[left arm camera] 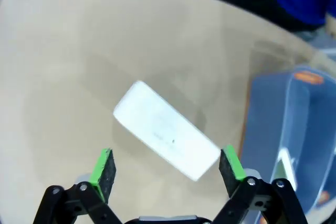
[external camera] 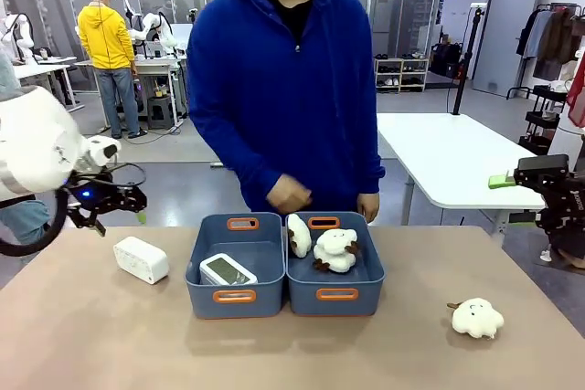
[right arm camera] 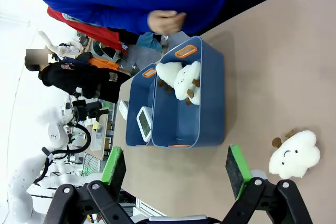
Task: Sort the digital clocks into the basket.
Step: Pick up the Digital clock from the table and place it into the empty Plastic storage basket.
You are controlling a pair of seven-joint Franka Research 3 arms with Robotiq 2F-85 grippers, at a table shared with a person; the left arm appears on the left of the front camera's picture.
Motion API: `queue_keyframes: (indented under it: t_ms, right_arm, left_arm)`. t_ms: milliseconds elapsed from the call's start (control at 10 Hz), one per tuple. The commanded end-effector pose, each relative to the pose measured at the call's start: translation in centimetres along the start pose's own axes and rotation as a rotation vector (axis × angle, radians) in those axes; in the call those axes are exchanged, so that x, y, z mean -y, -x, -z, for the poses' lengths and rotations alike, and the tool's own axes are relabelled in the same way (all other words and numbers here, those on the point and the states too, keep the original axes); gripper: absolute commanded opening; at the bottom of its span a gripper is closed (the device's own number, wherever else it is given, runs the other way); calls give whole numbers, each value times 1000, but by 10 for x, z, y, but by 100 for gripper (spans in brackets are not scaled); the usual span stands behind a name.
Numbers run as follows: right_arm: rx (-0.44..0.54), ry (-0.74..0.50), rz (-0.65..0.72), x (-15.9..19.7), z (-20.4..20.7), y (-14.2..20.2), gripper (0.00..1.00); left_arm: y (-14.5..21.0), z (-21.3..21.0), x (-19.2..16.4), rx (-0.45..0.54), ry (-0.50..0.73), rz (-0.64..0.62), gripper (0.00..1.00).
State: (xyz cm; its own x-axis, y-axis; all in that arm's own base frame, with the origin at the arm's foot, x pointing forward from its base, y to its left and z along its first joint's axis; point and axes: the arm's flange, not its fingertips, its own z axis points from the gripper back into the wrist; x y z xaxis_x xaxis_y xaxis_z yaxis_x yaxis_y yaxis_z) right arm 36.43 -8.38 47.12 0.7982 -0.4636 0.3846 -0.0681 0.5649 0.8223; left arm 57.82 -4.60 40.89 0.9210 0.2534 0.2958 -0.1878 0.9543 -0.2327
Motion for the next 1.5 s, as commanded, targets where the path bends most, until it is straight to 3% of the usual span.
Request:
queue_keyframes:
  t_ms: [0, 300, 1000, 1100, 1200, 1300, 1400]
  right_arm:
    - [11, -4, -4, 0, 0, -1, 98]
    - [11, -4, -4, 0, 0, -1, 98]
    - [11, -4, -4, 0, 0, -1, 98]
    - [11, -4, -4, 0, 0, -1, 98]
    - [11, -4, -4, 0, 0, -1, 98]
    - [11, -4, -4, 0, 0, -1, 98]
    - [11, -4, -4, 0, 0, -1, 98]
  left_arm:
    - [-22, 22, 28, 7, -79, -179, 100]
    - [-25, 45, 32, -93, -144, -349, 100]
    - [-13, 98, 25, -190, -276, -464, 100]
    - [-13, 99, 24, -169, -282, -457, 56]
    - [-13, 98, 23, -168, -285, -456, 40]
    - [-11, 96, 23, -168, -291, -453, 0]
    - [-7, 91, 24, -181, -295, -444, 0]
